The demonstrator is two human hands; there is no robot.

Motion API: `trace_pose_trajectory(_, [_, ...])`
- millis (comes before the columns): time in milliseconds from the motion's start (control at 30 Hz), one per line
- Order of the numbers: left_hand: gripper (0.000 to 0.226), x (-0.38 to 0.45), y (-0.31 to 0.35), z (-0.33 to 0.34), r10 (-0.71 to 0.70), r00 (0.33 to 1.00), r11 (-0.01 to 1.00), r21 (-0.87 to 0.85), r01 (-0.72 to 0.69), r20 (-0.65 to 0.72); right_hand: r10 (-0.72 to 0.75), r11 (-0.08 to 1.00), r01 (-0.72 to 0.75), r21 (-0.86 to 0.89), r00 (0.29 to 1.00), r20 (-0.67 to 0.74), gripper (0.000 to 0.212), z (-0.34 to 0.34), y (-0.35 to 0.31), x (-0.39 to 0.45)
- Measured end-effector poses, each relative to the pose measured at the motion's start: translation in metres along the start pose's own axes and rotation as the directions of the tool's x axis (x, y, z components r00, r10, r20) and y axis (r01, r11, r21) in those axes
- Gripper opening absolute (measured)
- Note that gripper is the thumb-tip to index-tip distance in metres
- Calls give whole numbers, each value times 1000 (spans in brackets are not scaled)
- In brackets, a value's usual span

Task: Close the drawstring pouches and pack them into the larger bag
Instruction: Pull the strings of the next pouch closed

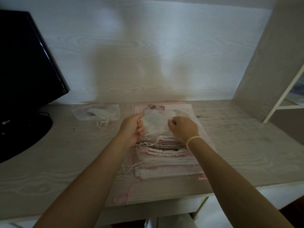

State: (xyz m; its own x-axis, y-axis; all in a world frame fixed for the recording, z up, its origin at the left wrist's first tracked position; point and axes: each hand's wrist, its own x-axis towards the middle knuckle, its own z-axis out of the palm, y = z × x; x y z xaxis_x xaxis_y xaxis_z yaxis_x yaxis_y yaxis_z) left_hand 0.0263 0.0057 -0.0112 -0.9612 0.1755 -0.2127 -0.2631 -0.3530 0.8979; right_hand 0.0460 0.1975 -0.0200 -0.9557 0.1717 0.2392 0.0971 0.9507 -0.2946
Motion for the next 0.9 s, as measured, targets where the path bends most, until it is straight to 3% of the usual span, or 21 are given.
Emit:
trace_pose_trajectory(100, [34, 4, 1, -7, 122, 980, 968, 236, -83, -157, 16, 998, -15, -56, 1000, 13, 50, -3, 5, 2])
trace_pose_trajectory(233, [31, 8, 6, -8, 249, 945, 849, 518, -107, -212, -38, 996, 39, -84, 999, 9, 44, -8, -1, 1])
trace_pose_trajectory(300, [32, 8, 9, -7, 252, 948, 858, 498, -126, -194, -51, 998, 50, -39, 999, -9, 32, -14, -1, 2])
trace_pose_trajectory(400, [28, 2, 18, 2, 217, 969, 934, 313, -171, -121, -136, 985, 141, 99, 989, -52, 18, -21, -4, 1])
trace_pose_trajectory(533, [29, -10, 23, 28, 235, 969, 931, 271, -246, 74, -314, 914, 270, 302, 943, 110, 27, -25, -31, -7])
trace_pose_trajectory(600, [26, -13, 22, 39, 246, 957, 921, 272, -279, 152, -347, 881, 271, 387, 927, 141, 18, -26, -44, -10])
trace_pose_trajectory(667, [24, -12, 23, 41, 250, 947, 917, 266, -298, 201, -299, 831, 206, 516, 949, 102, 20, -25, -48, -10])
trace_pose_trajectory(733, [24, -6, 21, 37, 232, 950, 922, 263, -283, 209, -191, 711, 49, 702, 974, 126, 26, -26, -48, -9])
trace_pose_trajectory(833, [28, -2, 13, 26, 117, 987, 931, 334, -149, 114, -66, 453, -187, 872, 968, 242, 13, -29, -40, -6])
trace_pose_trajectory(900, [27, -3, 6, 21, 39, 996, 917, 392, -66, 76, -49, 366, -234, 901, 962, 269, 17, -31, -35, -5])
